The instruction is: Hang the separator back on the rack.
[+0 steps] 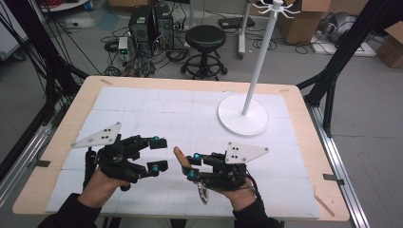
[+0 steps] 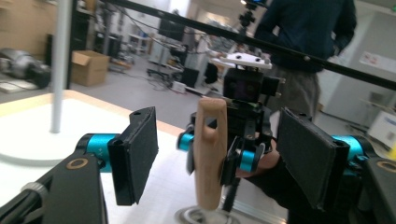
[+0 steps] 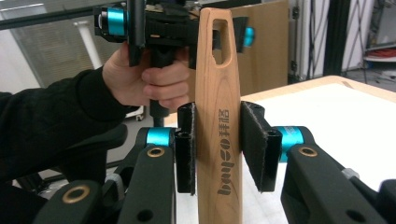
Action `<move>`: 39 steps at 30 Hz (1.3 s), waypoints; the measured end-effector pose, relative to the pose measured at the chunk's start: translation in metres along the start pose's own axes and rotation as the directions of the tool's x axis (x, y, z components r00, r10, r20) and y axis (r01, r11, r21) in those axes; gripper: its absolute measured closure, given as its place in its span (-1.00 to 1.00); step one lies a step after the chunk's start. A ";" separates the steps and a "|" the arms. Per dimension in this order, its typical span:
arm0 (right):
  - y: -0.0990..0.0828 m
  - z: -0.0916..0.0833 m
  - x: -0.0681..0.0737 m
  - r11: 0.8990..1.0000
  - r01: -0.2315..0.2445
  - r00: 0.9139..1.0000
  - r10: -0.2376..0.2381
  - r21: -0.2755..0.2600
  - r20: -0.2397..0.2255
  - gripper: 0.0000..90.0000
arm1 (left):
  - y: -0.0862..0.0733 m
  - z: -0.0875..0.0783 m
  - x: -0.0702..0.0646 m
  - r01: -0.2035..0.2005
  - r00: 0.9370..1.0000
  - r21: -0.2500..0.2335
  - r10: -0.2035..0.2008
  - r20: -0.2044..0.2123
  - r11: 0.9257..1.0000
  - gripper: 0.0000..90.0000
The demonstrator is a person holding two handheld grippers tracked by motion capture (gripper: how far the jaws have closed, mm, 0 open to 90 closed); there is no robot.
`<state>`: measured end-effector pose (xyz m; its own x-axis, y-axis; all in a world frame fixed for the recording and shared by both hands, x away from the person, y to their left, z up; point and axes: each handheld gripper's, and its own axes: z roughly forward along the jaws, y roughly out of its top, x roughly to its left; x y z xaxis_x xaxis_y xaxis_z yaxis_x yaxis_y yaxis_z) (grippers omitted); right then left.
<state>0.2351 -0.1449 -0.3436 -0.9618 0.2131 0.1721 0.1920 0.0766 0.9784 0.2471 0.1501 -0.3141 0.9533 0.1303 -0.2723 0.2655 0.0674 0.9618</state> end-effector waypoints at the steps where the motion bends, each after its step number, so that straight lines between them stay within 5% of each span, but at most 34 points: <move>1: 0.000 0.001 0.001 1.000 0.000 1.000 0.000 0.000 -0.008 0.50 | 0.001 0.004 -0.001 0.003 1.000 0.003 -0.003 0.007 1.000 -0.33; 10: 0.004 0.004 0.006 1.000 0.008 1.000 -0.008 -0.006 -0.029 0.50 | 0.001 0.021 -0.001 0.014 1.000 0.007 -0.015 0.025 1.000 -0.35; 20: 0.004 0.005 0.007 0.999 0.001 0.999 -0.003 -0.032 -0.046 0.50 | 0.002 0.021 0.000 0.008 0.996 -0.012 -0.007 0.086 1.000 0.30; 26: 0.004 0.004 0.007 0.999 -0.002 0.999 0.000 -0.037 -0.054 0.50 | 0.002 0.021 0.001 -0.009 0.997 -0.006 0.009 0.080 1.000 0.53; 39: 0.005 0.002 0.005 0.999 -0.034 0.996 0.030 -0.042 -0.085 0.49 | 0.009 0.025 -0.008 -0.036 0.999 0.026 0.034 0.042 0.999 0.57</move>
<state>0.2313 -0.1418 -0.3384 -0.9686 0.1321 0.2108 0.2162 0.0282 0.9759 0.2457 0.1248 -0.3030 0.9671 0.0911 -0.2376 0.2351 0.0369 0.9713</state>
